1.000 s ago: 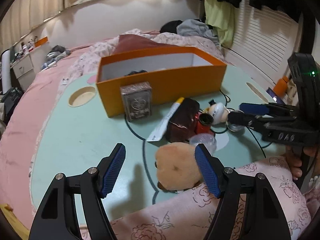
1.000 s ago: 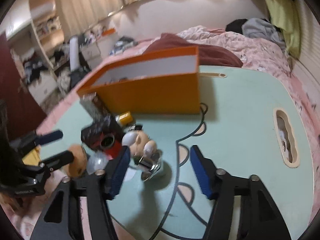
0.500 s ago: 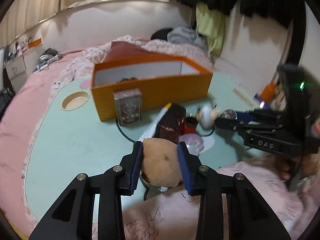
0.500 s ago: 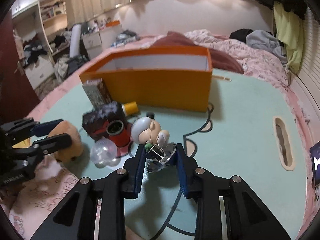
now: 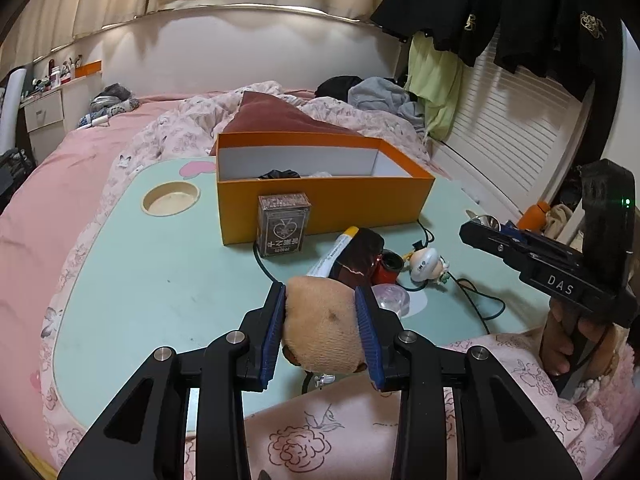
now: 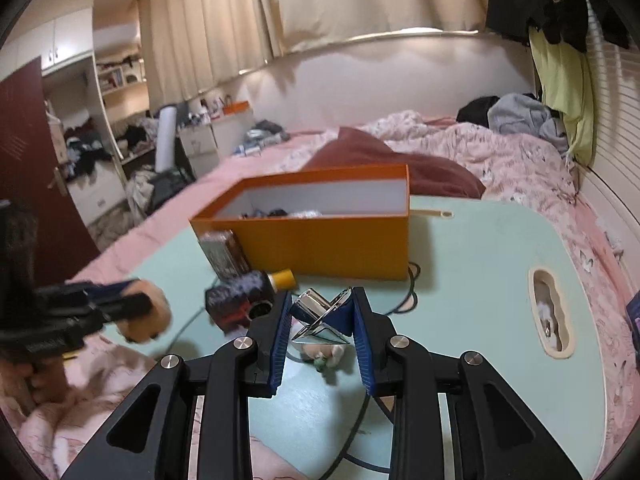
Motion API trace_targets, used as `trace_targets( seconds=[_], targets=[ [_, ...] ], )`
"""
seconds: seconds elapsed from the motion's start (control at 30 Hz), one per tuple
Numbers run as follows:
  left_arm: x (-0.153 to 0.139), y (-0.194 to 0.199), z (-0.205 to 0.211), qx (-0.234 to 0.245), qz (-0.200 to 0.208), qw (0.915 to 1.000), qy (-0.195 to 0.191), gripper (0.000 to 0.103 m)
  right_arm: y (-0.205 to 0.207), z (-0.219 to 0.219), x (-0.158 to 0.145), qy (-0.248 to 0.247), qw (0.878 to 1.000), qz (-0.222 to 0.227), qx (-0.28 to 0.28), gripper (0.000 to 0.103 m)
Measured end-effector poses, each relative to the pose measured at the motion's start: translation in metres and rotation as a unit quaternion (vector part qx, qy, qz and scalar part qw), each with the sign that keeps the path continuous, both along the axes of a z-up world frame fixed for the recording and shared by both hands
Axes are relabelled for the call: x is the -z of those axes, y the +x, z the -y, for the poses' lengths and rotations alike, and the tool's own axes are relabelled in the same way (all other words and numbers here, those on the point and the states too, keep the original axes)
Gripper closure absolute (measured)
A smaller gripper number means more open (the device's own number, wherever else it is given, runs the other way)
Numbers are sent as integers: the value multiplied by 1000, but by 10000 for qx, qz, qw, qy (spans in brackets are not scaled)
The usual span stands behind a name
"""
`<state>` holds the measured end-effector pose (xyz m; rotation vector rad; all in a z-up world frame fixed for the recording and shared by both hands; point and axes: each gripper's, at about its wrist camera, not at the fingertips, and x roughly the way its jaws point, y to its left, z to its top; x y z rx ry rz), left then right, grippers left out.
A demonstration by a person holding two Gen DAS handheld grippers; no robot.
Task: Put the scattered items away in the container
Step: 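Grasp the tan plush bear with the left tool while the right tool grasps the silver metal piece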
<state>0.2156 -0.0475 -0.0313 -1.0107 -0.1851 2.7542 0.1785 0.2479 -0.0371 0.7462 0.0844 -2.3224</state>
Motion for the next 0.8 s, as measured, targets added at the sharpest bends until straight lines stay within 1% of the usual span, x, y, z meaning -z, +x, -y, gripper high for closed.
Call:
trace_targets(
  seconds=[0.23,0.3,0.37,0.5,0.6,0.8],
  targets=[
    [-1,2,1,-101,-105,9999,-4,66,1,9,5,202,9998,0,47,75],
    [0,2,1,-237,-172,9996,-62,66,3,9,6,276,9995,-70,153,75],
    [2,4,-1,-450,-278,9984,-222,66,5,11,7,404,9986,-145,320,75],
    [10,2,-1,-506,-187,9983,-234,66,6,18,15,677,9960,-152,554,75],
    [15,-1,1,-562,-79,9980,-263,66,7,18,16,731,9956,-176,554,75],
    [18,-1,3,-579,-60,9981,-221,66,12,23,16,864,9941,-359,541,75]
  ],
)
